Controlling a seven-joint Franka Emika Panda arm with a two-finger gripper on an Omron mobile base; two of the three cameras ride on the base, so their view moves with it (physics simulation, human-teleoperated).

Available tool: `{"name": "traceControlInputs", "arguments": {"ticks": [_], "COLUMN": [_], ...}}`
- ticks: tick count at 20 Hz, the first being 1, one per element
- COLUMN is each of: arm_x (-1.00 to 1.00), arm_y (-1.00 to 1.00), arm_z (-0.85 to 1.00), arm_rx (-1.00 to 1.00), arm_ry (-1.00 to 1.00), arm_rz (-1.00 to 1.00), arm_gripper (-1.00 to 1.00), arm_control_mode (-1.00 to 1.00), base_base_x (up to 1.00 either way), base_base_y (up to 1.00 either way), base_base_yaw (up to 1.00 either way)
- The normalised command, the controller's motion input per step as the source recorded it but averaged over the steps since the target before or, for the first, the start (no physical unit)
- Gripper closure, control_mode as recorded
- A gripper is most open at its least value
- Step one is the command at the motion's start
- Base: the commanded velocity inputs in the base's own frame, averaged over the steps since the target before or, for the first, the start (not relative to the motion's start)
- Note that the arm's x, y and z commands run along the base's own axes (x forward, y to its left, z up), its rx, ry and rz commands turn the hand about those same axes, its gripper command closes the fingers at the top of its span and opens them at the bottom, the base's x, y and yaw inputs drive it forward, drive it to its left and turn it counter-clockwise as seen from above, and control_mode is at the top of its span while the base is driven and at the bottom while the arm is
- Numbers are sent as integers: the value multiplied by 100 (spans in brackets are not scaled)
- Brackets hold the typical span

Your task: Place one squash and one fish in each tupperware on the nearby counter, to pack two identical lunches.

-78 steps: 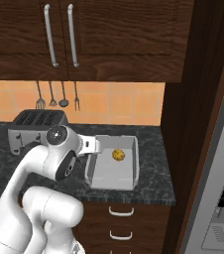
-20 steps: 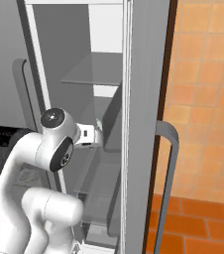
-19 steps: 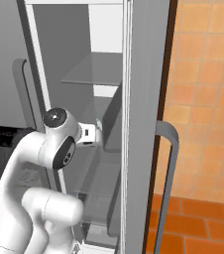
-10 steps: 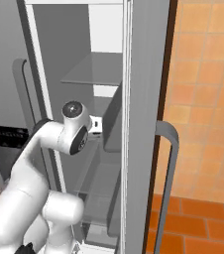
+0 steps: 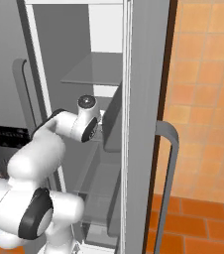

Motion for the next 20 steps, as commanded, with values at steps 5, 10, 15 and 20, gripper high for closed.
{"name": "traceControlInputs", "arguments": {"ticks": [5,10,15,20], "arm_x": [54,54,50,49], "arm_y": [0,-7,-3,0], "arm_z": [-41,-21,-27,-28], "arm_rx": [0,0,0,0], "arm_ry": [0,0,0,0], "arm_rz": [4,3,3,2], "arm_gripper": [-100,-100,-100,-100], "arm_control_mode": [-100,-100,-100,-100], "base_base_x": [0,0,0,0], "base_base_y": [0,0,0,0], "base_base_yaw": [0,0,0,0]}}
